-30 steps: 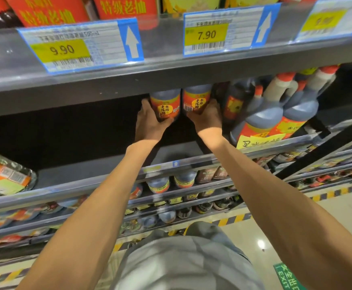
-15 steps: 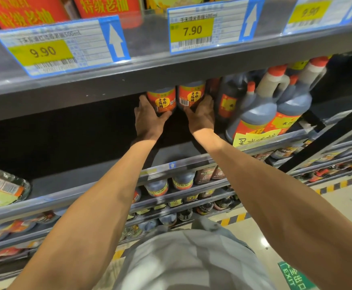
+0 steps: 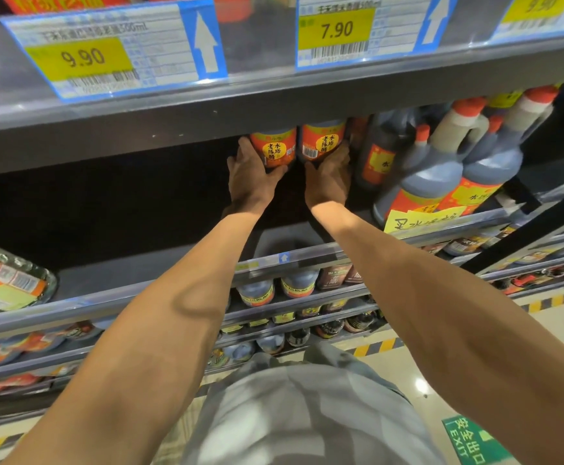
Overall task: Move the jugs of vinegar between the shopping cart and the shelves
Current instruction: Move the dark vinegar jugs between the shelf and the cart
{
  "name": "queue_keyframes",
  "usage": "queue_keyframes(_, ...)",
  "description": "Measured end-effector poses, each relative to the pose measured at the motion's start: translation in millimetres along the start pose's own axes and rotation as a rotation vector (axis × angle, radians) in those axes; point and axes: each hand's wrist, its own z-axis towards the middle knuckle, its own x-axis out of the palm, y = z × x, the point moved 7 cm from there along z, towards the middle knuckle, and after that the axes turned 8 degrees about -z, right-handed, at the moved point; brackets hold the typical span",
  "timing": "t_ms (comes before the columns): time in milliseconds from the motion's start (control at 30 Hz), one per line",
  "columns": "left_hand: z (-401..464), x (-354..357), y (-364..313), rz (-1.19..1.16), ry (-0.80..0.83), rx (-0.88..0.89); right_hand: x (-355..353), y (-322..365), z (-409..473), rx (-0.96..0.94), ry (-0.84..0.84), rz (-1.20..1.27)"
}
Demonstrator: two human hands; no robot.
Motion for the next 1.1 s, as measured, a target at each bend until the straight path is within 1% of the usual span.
queue_keyframes(133,-0.1,2.4,1.0,-0.009,-0.008,0.005,2.8,1.0,2.1,0.037,0.007,0.034)
queue_keyframes(333,1.7,3.6,4.6,-0.021,-0.001,0.012,3.7,-1.9,1.8,-0.004,-0.065,-0.117)
queue_keyframes(433,3.5,4.5,4.0,-0.013,0.016,0.008,2.7,-1.2,2.5,-0.014,-0.077,-0.099)
queue_keyframes(667,1.8,6.5,4.2,-0.001,0.01,0.016,6.0,-3.2,3.2,0.018,-0.187,-0.092)
queue_keyframes(800,0.4,5.9,3.0,0.032,0.005,0.029,8.7,-2.0,3.3,0.002,-0.159,-0.06)
queue_keyframes(1100,-3.3,5.3,-3.9,0.029,-0.03,-0.013,9.8,-8.5,4.2,-0.018,-0.073,-0.012)
